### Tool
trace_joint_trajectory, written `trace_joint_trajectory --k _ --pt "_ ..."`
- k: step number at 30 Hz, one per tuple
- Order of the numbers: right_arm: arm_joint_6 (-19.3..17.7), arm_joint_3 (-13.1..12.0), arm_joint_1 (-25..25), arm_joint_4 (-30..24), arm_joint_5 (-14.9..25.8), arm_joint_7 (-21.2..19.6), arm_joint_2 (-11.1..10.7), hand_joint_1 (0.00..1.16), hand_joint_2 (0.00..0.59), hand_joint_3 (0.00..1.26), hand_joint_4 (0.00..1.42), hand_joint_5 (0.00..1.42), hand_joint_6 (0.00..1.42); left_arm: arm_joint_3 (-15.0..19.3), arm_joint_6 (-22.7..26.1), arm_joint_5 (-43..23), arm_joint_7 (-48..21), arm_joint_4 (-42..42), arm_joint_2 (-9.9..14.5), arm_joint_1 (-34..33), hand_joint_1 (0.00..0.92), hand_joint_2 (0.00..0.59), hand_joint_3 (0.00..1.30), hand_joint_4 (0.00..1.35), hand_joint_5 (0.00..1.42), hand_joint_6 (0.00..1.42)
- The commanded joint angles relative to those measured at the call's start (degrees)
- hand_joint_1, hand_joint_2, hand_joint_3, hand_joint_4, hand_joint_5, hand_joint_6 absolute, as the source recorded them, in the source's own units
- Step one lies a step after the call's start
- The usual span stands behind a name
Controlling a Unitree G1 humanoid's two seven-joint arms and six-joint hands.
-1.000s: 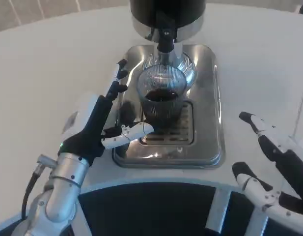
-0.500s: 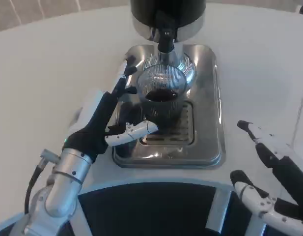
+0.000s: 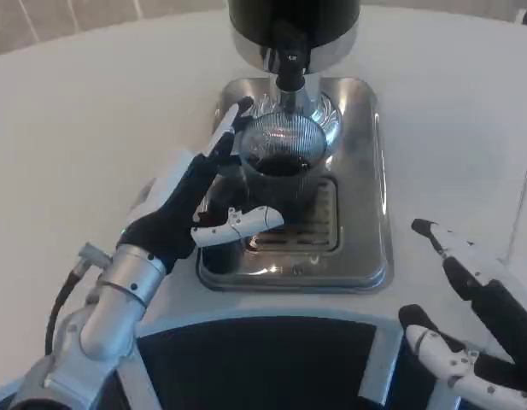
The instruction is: Grasp the cup under the faucet to collect the drink, then remove the cup.
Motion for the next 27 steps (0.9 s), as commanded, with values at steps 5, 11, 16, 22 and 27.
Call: trace_joint_trajectory --k 5,11,16,22,27 --pt "-0.18 1.54 1.52 -0.85 -0.82 0.18 0.76 0.27 0.510 0.00 0.00 0.00 0.00 -1.02 0.31 -0.64 -2.21 2.41 -0.08 -1.46 0.357 0.042 0.00 0.03 0.34 0.37" --pt "0.80 1.81 1.73 -0.85 -1.08 0.13 0.48 0.27 0.510 0.00 0.00 0.00 0.00 -2.00 0.71 -0.58 -2.69 4.19 -0.45 -3.23 0.357 0.042 0.00 0.05 0.37 0.39" --pt "1.53 1.66 1.76 -0.85 -0.95 0.07 0.08 0.28 0.510 0.00 0.00 0.00 0.00 -2.80 0.62 -0.76 -2.97 5.09 -0.58 -4.13 0.357 0.042 0.00 0.05 0.38 0.39" --pt "2.77 1.83 1.14 -0.85 -1.22 0.05 -0.24 0.28 0.510 0.00 0.00 0.00 0.00 -3.75 0.71 -0.38 -3.16 6.81 -0.87 -5.49 0.357 0.042 0.00 0.07 0.39 0.40" --pt "3.30 2.62 1.20 -0.85 -1.98 -0.17 0.13 0.28 0.510 0.01 0.00 0.00 0.00 -4.67 0.90 0.12 -2.69 7.69 -0.91 -6.34 0.357 0.042 0.00 0.08 0.40 0.42"
